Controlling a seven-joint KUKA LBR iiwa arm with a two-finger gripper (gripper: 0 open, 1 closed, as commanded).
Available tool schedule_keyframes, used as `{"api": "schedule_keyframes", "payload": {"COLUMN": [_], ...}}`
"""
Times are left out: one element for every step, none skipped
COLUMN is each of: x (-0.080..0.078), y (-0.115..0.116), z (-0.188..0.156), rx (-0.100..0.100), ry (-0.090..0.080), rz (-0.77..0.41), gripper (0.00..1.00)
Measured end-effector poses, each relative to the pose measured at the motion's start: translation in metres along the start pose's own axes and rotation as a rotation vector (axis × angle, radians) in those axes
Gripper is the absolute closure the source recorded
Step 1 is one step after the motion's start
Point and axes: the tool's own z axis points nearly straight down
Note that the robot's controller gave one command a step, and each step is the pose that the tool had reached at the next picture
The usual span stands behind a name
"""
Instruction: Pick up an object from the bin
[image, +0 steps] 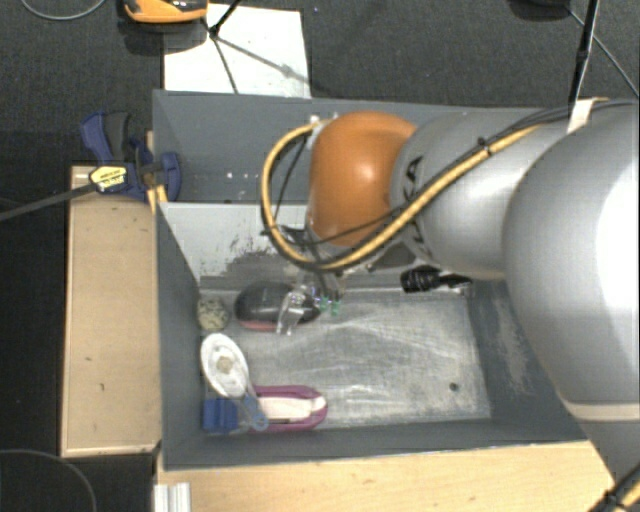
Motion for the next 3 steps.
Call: {"api": "schedule_keyframes", "payload": {"x": [-0.001, -0.002, -0.002], "y": [0.0, 0.001, 0.001], "z": [-0.017, -0.026, -0.029], "rx": [-0.001, -0.001, -0.002], "ry": [-0.001, -0.002, -0.004], "rz": [-0.002, -0.004, -0.005], "gripper": [1.0, 1.0, 1.0]}}
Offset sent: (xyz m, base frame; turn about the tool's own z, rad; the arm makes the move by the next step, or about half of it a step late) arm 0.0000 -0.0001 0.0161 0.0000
